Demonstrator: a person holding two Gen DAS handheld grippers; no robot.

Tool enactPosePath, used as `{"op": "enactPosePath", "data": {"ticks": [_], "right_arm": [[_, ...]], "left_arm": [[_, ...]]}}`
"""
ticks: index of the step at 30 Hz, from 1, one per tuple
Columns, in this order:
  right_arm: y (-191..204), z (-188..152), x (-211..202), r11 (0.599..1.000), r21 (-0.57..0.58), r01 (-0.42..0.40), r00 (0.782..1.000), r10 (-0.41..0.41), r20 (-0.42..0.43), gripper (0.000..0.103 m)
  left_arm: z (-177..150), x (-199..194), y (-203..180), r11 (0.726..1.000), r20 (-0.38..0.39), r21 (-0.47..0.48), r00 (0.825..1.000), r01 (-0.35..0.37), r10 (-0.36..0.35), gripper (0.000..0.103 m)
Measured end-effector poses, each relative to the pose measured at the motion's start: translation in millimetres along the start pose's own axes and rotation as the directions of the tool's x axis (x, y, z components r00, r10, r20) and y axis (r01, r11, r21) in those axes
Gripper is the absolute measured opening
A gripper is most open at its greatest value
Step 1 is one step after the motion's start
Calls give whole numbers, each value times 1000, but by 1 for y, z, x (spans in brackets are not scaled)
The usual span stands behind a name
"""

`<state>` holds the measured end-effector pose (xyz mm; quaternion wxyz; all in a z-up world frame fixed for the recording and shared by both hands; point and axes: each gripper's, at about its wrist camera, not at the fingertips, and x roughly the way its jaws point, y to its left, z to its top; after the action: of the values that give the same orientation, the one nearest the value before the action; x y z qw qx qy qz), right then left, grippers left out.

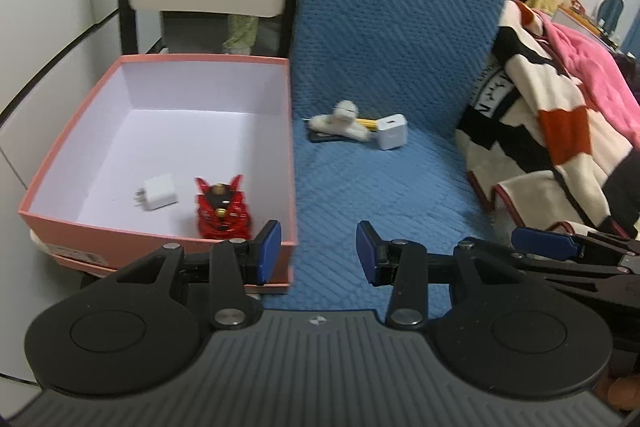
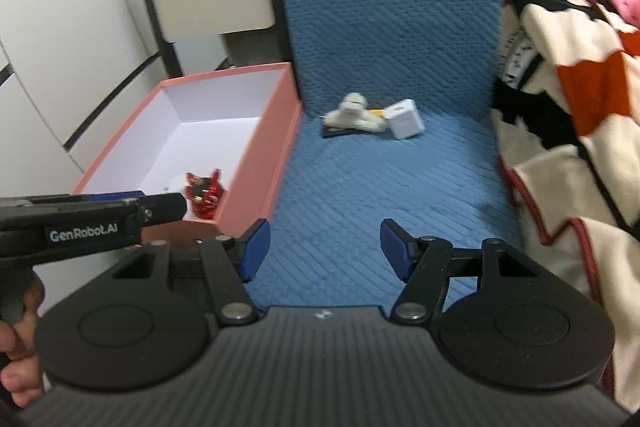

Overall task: Organize rigid objects
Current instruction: 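Withdraw both tools from the box back toward the chair seat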

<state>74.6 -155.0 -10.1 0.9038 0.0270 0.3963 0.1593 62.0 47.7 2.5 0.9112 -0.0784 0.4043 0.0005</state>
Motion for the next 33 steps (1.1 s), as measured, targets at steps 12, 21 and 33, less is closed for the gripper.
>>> {"op": "enactPosePath", "data": {"ticks": [12,21,33], "right_arm": [[-47,-37,-28,997,26,76,997,-77,27,64],[-67,-67,-27,991,79,110,993,-112,21,64],[-82,-67,8,986,109,129,990,-135,50,64]], "left_arm": [[-33,8,-55,997,-4,40,998,64,-64,48],[-52,11,-72,993,7,96,997,73,-74,48],[-36,65,-73,991,11,98,996,88,-90,48]]}}
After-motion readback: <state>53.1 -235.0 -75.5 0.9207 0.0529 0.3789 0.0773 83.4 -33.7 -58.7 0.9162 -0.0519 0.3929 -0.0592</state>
